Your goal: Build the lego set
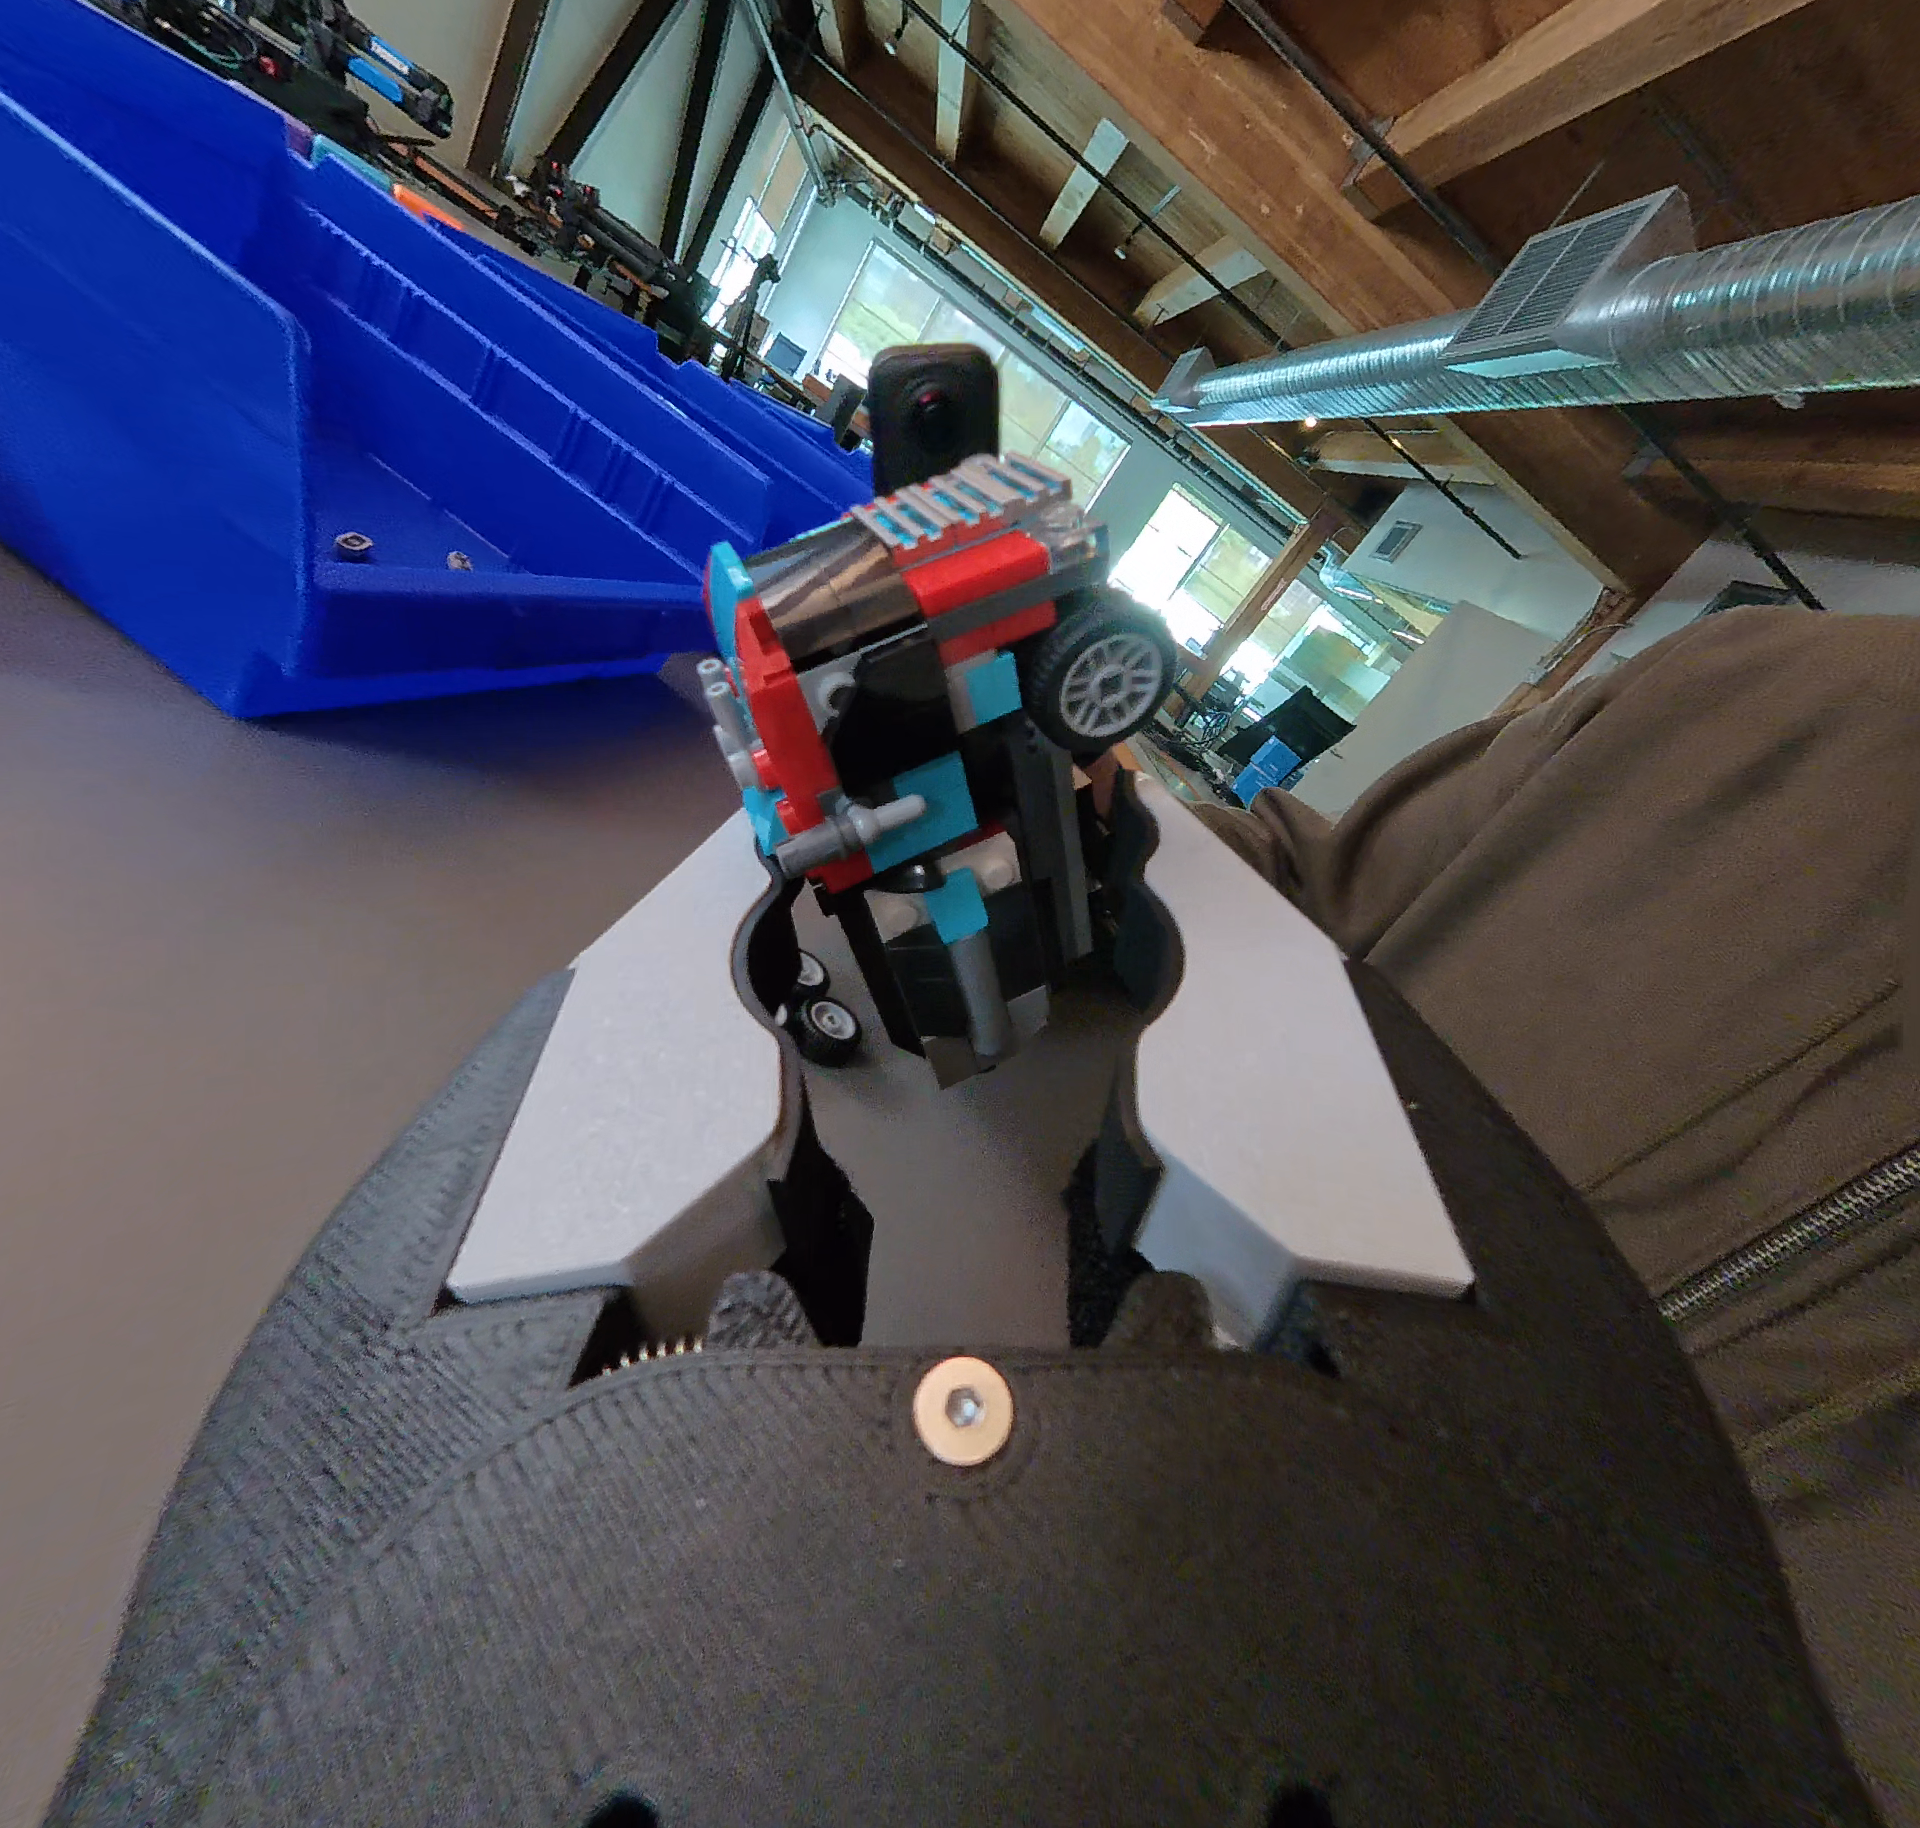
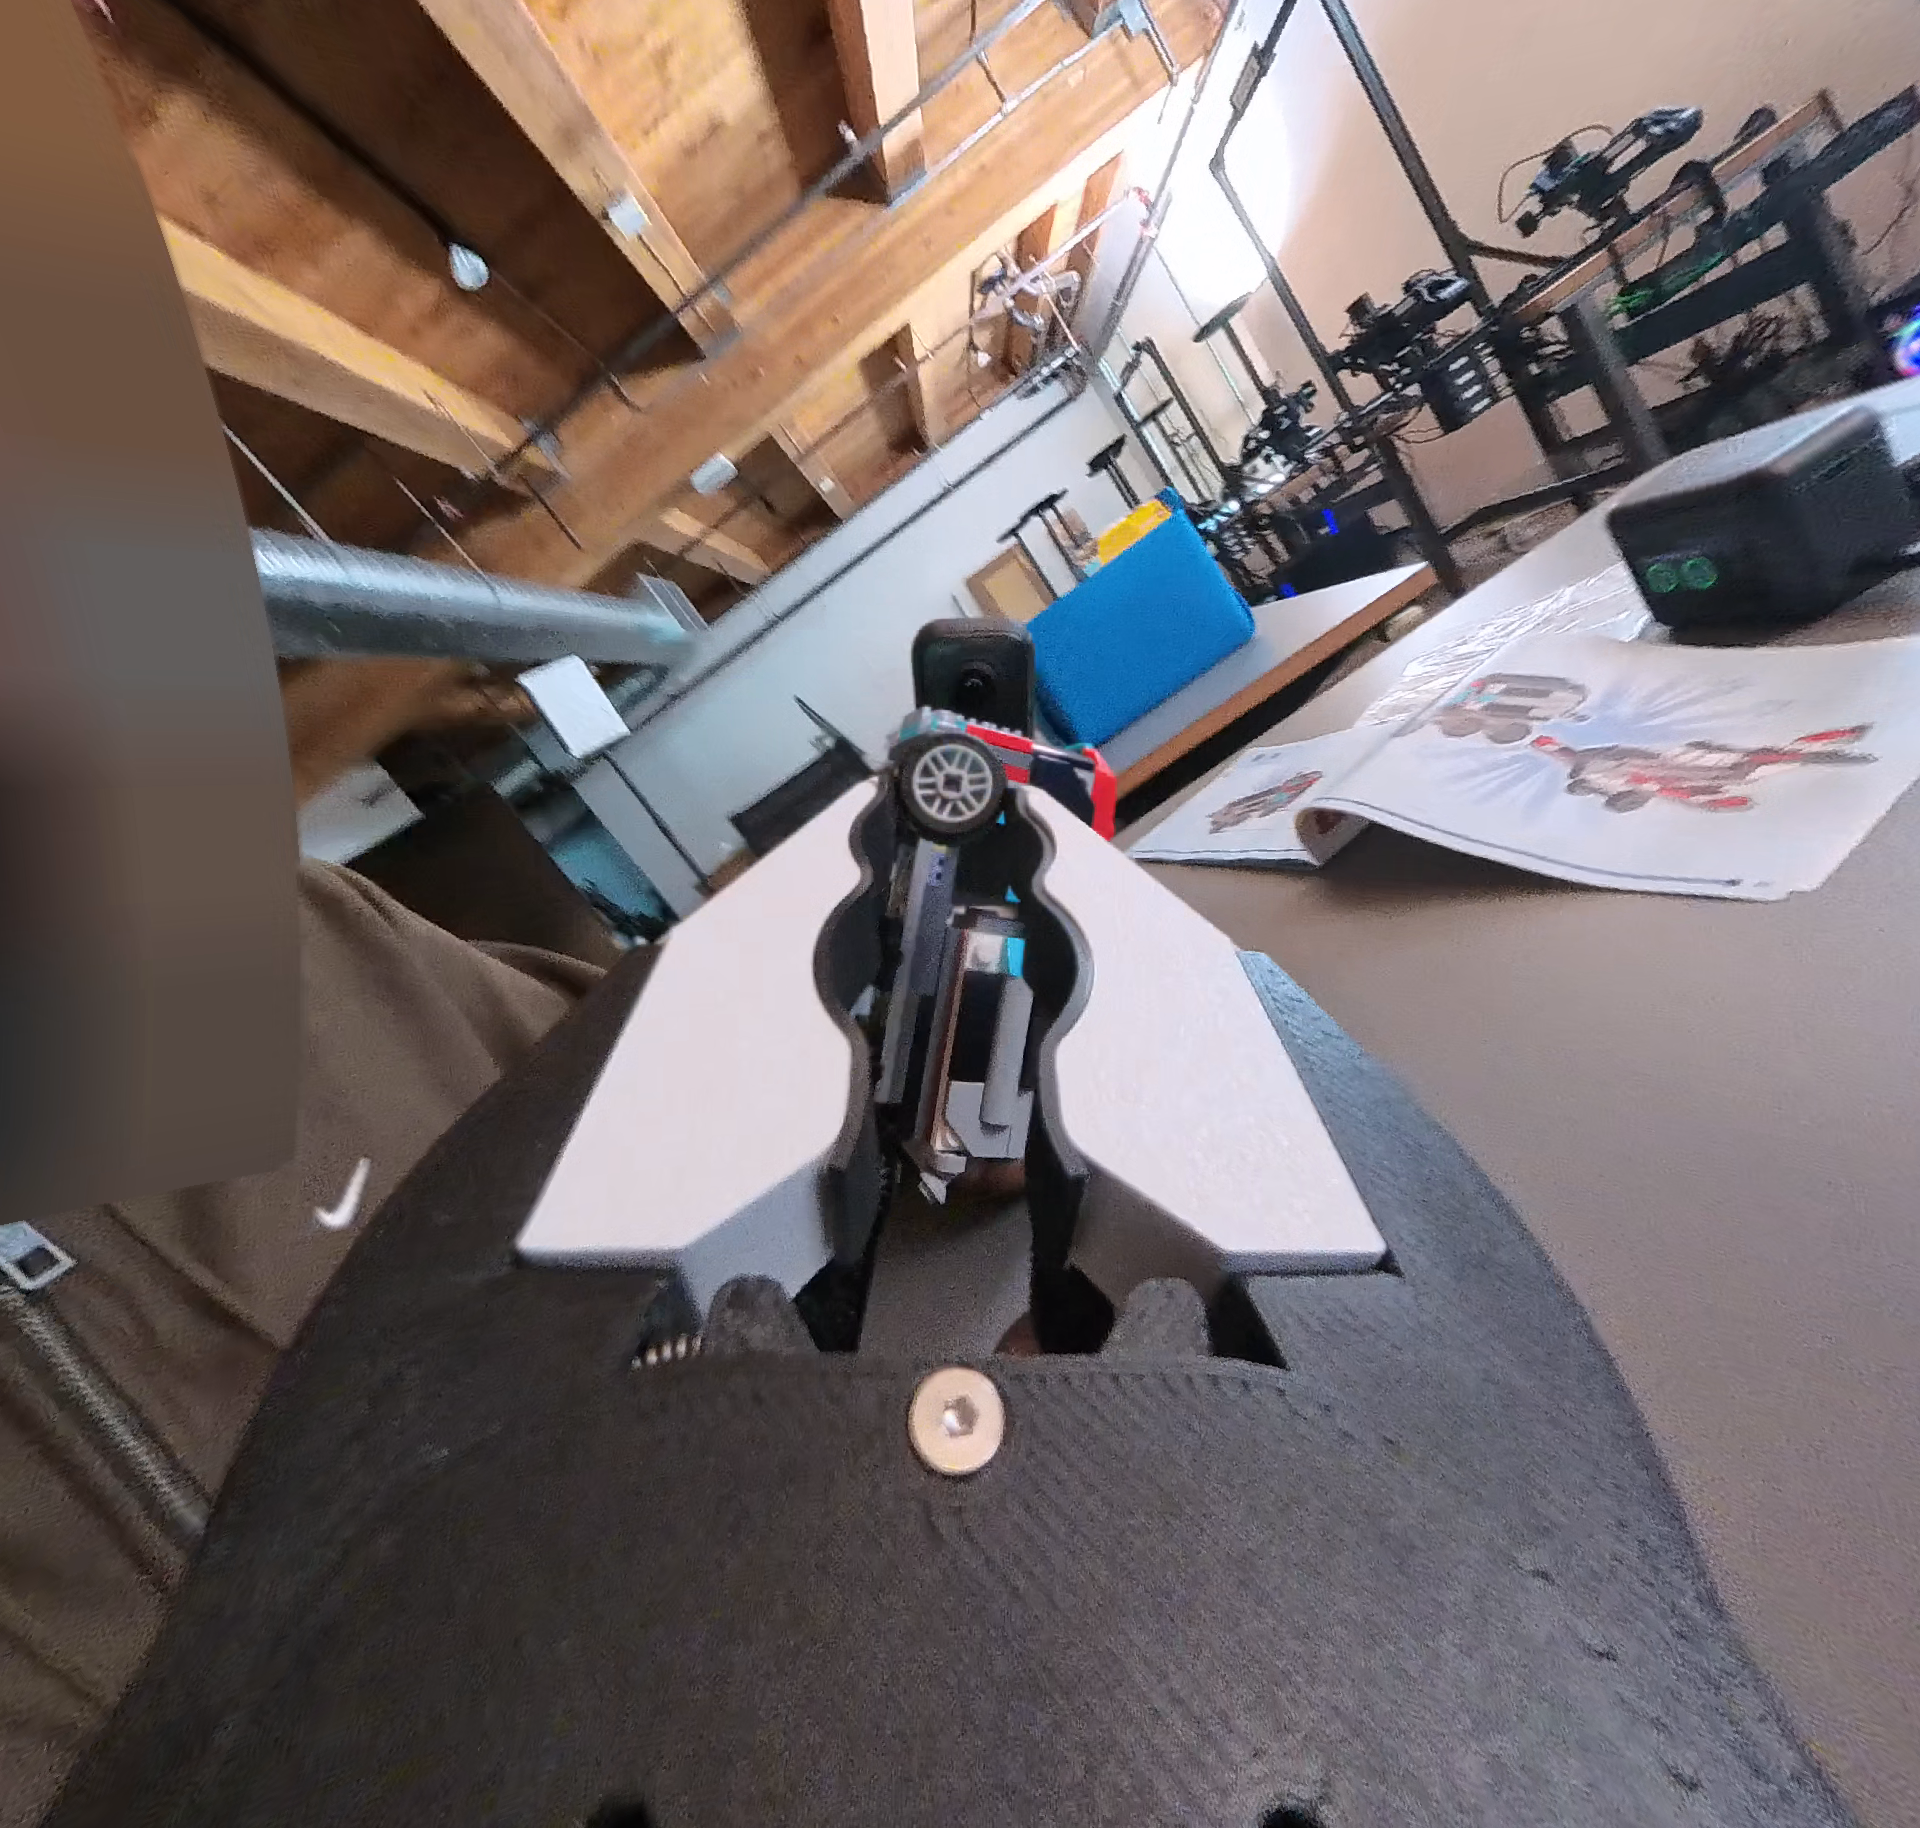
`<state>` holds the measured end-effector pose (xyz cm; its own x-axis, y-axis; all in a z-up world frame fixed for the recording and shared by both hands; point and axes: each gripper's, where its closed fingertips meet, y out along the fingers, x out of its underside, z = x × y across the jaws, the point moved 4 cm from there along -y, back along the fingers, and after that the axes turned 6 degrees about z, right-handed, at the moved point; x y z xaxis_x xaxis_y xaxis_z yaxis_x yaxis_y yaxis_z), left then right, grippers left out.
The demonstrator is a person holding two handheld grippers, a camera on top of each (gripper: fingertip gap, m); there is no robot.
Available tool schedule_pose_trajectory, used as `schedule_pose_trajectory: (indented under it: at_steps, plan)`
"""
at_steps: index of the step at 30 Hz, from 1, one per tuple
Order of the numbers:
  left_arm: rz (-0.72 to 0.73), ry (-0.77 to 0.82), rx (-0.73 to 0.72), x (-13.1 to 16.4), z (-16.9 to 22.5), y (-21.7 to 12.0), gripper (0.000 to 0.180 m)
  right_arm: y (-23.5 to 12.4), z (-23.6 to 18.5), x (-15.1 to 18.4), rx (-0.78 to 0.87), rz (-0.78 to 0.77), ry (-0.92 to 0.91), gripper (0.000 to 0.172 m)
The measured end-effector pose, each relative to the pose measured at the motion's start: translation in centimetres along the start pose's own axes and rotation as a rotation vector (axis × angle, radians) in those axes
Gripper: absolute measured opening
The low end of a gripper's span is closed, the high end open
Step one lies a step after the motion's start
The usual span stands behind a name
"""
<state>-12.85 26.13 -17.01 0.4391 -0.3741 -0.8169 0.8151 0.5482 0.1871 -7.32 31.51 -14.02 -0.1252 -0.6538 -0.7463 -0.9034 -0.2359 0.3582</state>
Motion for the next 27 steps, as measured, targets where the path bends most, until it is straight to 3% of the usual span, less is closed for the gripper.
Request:
schedule_pose_trajectory:
  at_steps: [7,27]
  plan:
    - [0.016,0.024,-0.019,0.1,0.2,0.3,0.061,0.0,-0.1,0.3,-0.076,0.032,0.134,0.022]
    - [-0.013,0.070,-0.125,0.3,-0.5,0.3,0.061,0.4,0.3,1.4,-0.055,-0.005,0.194,0.022]
